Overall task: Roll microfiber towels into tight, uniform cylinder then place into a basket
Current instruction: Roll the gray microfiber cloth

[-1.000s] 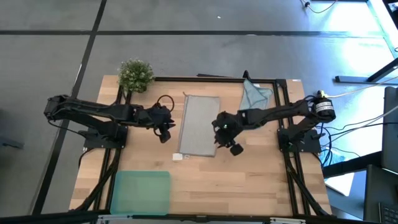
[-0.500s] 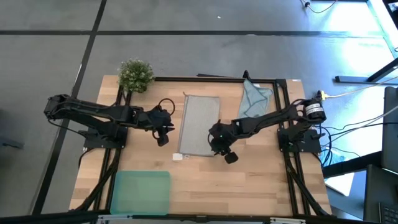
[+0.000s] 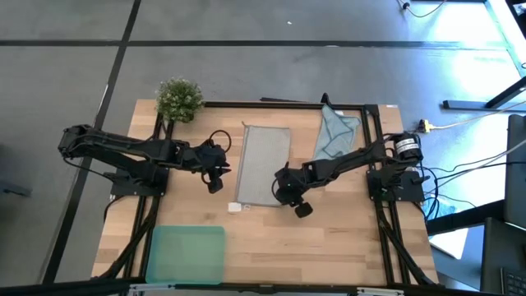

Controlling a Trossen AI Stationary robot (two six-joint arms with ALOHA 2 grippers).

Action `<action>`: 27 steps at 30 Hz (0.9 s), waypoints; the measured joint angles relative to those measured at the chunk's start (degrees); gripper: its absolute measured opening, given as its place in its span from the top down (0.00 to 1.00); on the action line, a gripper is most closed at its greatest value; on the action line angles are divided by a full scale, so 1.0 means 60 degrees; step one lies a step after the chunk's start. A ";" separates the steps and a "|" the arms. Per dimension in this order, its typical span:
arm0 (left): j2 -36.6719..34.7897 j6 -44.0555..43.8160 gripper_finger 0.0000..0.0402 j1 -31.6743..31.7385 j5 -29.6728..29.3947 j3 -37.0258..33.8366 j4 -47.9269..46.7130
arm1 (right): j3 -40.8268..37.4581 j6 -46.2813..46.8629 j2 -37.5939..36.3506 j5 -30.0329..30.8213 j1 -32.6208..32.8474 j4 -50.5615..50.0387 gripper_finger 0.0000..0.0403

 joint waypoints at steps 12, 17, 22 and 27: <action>0.0004 0.0002 0.80 0.0000 -0.0004 0.0004 0.0025 | 0.0051 -0.0009 0.0663 0.0010 0.0047 0.0288 0.81; 0.0004 0.0001 0.80 0.0000 -0.0004 0.0004 0.0022 | 0.0103 0.0224 0.0619 0.0101 -0.0019 0.0308 0.97; 0.0004 0.0004 0.80 0.0000 -0.0007 0.0004 0.0004 | 0.0698 0.0252 0.0695 0.0138 -0.0375 -0.0370 0.98; 0.0004 0.0002 0.80 0.0000 -0.0006 0.0004 0.0004 | 0.1611 0.0128 0.0692 -0.0082 -0.0924 -0.1610 0.99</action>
